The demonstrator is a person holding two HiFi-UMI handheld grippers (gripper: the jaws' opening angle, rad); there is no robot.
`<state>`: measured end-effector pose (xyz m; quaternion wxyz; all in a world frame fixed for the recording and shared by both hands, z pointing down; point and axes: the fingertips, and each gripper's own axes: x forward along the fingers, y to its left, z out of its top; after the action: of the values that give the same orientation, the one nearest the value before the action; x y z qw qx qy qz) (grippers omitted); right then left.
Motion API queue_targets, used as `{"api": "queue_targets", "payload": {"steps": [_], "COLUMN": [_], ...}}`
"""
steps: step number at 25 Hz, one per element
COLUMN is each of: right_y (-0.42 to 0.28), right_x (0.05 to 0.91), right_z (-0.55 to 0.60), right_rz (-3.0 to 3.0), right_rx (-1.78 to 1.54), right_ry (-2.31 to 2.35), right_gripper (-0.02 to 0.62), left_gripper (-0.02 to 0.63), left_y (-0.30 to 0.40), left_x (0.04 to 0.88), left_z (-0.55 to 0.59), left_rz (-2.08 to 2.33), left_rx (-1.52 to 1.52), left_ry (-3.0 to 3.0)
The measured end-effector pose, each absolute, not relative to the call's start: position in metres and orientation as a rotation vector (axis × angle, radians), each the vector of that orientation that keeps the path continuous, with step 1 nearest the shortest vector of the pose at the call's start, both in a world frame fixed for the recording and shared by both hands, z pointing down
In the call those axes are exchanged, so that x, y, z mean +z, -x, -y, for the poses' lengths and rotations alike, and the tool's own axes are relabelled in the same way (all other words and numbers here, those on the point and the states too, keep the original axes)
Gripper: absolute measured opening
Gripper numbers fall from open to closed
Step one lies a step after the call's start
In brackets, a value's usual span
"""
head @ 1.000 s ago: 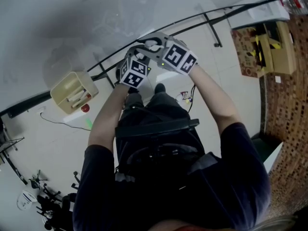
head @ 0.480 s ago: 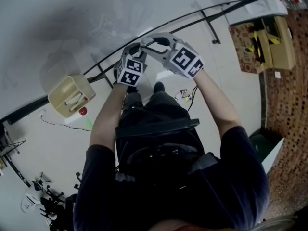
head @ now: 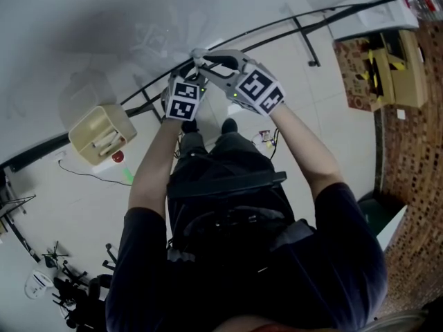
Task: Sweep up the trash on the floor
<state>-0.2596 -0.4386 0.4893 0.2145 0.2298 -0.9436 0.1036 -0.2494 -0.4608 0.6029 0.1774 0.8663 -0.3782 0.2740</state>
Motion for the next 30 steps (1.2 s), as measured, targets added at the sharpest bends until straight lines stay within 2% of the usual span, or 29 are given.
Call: {"api": "queue_targets", "payload": {"steps": [2,8,18,21,30], "right_y": [0.265,0.274,0.256,0.249,0.245], "right_x": [0.490,0.498,0.500,0.504,0.527], "right_z": [0.440,0.448,0.441,0.433,0.415], "right_rz": [2.620,2.581,2.581,2.583,2.553], "right_rx": [0.280,0.233,0.297,0.370,0.443], "right_ry": [-0.647,-0.681,-0.668,-0.640,-0.529], "right_gripper": [0.100,0.085,0.083,0.083,0.083], "left_gripper": [0.097,0.097,0.097,0.146,0.146], "left_y": [0.256,0.280,0.293,0.295,0.293], "left_x": [0.606,0.615,0.610,0.605,0.596], "left_z": [0.459,0.443,0.439,0.437,0.434], "left_rz": [1.081,1.129,1.171,1.188,1.194], "left_rx": [0.778,0.799,0.808,0.783,0.779], "left_ry": [-2.414,-2.339,-2.317,-2.297,-2.299]}}
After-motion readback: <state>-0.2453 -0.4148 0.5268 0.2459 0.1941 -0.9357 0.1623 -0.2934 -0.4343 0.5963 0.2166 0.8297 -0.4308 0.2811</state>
